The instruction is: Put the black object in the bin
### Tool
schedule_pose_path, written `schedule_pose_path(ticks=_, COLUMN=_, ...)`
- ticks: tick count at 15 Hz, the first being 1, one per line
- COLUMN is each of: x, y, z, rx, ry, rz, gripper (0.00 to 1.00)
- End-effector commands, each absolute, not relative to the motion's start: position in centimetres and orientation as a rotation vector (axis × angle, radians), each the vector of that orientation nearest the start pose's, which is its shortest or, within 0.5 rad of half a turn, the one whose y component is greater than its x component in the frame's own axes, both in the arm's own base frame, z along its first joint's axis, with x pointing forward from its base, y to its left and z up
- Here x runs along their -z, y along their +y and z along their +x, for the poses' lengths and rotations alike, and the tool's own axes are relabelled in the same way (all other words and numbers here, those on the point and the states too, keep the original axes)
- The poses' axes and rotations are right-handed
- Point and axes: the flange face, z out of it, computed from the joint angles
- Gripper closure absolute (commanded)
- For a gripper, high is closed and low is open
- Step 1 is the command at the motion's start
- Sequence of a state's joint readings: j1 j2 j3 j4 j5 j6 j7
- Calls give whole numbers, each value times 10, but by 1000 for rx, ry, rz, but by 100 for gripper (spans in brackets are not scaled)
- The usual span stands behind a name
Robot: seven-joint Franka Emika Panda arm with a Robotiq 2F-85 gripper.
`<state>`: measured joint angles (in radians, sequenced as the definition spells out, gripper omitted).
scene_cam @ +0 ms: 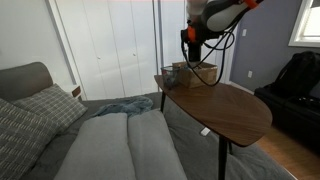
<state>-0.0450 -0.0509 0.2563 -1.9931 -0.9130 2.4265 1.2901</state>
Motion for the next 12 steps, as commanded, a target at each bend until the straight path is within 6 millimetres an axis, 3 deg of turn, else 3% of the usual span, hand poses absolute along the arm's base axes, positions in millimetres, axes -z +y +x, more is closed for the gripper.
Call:
schedule_pose_path(ticks=1, x=-535, y=166, z=614, rx=1653, ry=598, rz=-2978, gripper=54)
schedule_pose_path(ticks=2, x=-535, y=175, z=618, rx=1658, ry=578, rz=-2965, gripper=54)
schedule_pose_path(ticks=3, x=-531, y=161, z=598, rx=1569, ry=600, rz=-2996, gripper=29)
schedule_pose_path(ticks=5, x=-527, y=174, z=610, rx=1592, ry=562, rz=-2992, gripper=29)
schedule_pose_path(ticks=6, x=-526, y=175, z=613, rx=1596, ry=560, rz=-2991, gripper=54)
schedule_pose_path(ticks=12, x=-509, y=197, z=638, rx=1876, ry=666, rz=-2805, gripper=54)
